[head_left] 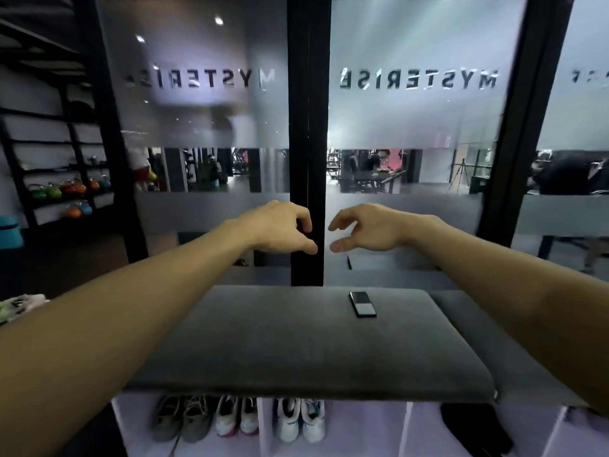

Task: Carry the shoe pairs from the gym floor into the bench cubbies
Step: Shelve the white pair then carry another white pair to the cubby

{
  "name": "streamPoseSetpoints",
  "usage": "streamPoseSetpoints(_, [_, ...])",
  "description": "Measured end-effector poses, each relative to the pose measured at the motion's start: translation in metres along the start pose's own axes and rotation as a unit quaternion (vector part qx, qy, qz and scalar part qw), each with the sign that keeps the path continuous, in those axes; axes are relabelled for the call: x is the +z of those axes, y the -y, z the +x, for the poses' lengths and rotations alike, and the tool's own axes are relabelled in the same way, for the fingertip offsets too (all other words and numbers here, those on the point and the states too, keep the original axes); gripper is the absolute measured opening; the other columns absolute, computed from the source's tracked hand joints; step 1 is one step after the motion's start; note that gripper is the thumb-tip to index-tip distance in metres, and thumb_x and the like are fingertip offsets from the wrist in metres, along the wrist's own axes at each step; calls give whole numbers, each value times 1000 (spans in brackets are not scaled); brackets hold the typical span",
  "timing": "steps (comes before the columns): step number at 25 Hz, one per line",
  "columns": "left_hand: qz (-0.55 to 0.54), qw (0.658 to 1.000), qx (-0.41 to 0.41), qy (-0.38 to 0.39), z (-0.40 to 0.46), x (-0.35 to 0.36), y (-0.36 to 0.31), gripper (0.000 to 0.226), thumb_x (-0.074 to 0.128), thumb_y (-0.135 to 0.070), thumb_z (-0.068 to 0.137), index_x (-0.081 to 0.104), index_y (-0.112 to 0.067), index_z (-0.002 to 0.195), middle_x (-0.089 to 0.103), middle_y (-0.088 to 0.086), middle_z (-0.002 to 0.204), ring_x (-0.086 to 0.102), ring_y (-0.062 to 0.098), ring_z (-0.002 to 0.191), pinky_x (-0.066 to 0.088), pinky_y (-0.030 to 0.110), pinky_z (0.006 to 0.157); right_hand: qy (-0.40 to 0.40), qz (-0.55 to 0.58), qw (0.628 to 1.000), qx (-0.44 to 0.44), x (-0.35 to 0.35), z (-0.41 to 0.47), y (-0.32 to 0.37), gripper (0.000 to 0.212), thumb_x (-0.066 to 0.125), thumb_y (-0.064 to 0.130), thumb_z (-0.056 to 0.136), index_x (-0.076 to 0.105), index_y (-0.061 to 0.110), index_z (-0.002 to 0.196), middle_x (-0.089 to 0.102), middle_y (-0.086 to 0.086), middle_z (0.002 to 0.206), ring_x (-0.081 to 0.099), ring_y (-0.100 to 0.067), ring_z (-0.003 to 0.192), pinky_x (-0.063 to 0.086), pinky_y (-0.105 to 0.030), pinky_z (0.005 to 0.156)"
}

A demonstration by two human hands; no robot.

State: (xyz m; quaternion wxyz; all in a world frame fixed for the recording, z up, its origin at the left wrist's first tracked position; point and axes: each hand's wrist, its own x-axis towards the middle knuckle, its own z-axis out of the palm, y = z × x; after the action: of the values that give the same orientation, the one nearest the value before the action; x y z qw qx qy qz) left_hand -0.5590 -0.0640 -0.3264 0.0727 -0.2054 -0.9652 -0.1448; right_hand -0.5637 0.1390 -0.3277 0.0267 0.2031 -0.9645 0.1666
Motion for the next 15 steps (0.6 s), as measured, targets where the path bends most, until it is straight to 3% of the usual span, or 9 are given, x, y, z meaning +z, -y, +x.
streamPoseSetpoints(4, [8, 1000, 20, 8, -41, -170, -79, 45, 67, -52, 78, 57, -31, 117, 57, -4, 119, 56, 15, 103, 49, 36, 89, -26, 30, 999, 2, -162, -56, 95, 50, 70, 49, 79, 55, 29, 122, 57, 3, 124, 55, -13, 107, 40, -26, 88])
streamPoseSetpoints(8, [8, 999, 19, -30, -86, -282, -136, 46, 69, -52, 78, 59, -30, 116, 60, -4, 116, 59, 16, 100, 50, 37, 90, -52, 29, 998, -9, -262, -114, 156, 49, 69, 44, 81, 55, 25, 124, 56, -1, 126, 55, -14, 103, 41, -27, 90])
streamPoseSetpoints(12, [16, 999, 8, -41, -148, -340, -178, 51, 67, -57, 78, 56, -31, 120, 59, -5, 116, 58, 15, 103, 49, 34, 89, -104, 11, 993, -48, -317, -179, 198, 43, 70, 40, 82, 59, 22, 119, 59, 0, 122, 57, -12, 99, 41, -23, 84])
streamPoseSetpoints(15, [19, 999, -12, -42, -200, -349, -200, 51, 65, -60, 78, 57, -31, 120, 60, -9, 115, 56, 14, 106, 46, 32, 92, -127, 27, 988, -85, -320, -222, 214, 40, 72, 36, 81, 61, 21, 116, 62, 0, 116, 58, -10, 93, 40, -20, 78])
